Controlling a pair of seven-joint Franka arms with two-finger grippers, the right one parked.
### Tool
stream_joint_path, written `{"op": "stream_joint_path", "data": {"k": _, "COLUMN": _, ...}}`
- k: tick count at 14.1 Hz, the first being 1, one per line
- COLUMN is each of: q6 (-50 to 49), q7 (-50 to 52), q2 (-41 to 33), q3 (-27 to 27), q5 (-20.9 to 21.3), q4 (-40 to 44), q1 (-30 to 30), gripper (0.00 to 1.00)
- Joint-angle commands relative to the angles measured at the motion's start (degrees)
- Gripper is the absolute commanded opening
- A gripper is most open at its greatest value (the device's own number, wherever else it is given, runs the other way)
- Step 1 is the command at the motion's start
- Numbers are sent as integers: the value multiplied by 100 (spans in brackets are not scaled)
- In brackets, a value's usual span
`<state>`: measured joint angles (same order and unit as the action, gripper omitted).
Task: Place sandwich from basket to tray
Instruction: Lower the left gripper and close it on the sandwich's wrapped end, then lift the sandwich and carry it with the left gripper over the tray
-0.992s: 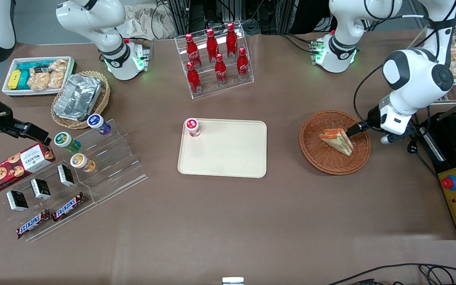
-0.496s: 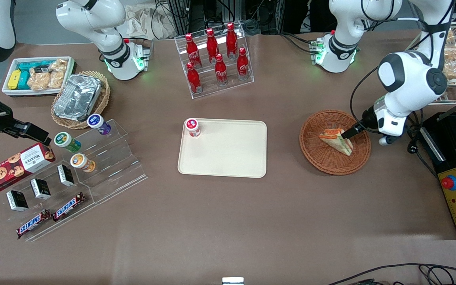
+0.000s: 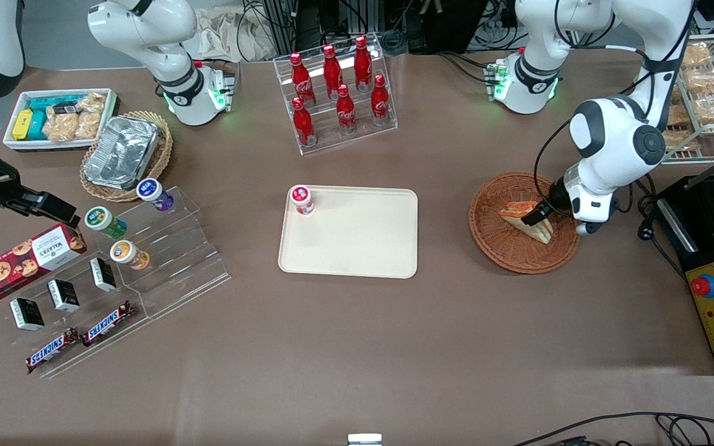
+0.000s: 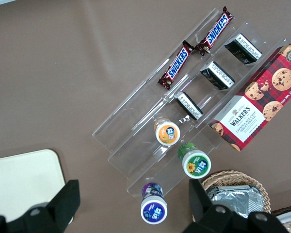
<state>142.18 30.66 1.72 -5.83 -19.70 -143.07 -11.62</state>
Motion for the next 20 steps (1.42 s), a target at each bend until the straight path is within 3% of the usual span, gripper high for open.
{"op": "stream_joint_path", "data": {"k": 1, "q6": 222, "q7": 89, "q2": 99, "q3": 3, "q5": -87, "q4": 7, "q1": -51, "gripper": 99}}
{"op": "stream_joint_path", "data": {"k": 5, "q6": 398, "q7": 203, "q2": 205, "q3": 47, "q5": -96, "q4": -64, "q1": -51, "gripper": 68}}
{"op": "stream_joint_path", "data": {"k": 8, "q6": 390, "q7": 317, "q2": 179, "q3": 55, "q5": -87, "q4": -55, "q1": -42, "gripper": 65}}
{"op": "stream_joint_path", "data": {"k": 10, "q6": 372, "q7": 562, "q2": 170, "q3": 64, "q5": -69, "q4": 15, "q1": -42, "gripper": 29}}
{"op": "stream_joint_path", "data": {"k": 12, "q6": 285, "q7": 572, "q2": 74, "q3": 82, "q5": -25, "q4": 86, "q1": -42, "gripper": 2}}
{"op": "stream_joint_path", "data": {"k": 16, "q6": -1127, "q7": 563, "q2": -145, "q3": 21, "q5": 176, "q4": 865, "q1": 2, "gripper": 0}}
{"op": "stream_joint_path", "data": {"k": 20, "q6": -2895, "q7": 572, "q2": -146, "q3": -164, "q5": 519, "q4": 2280, "q1": 64, "gripper": 0}}
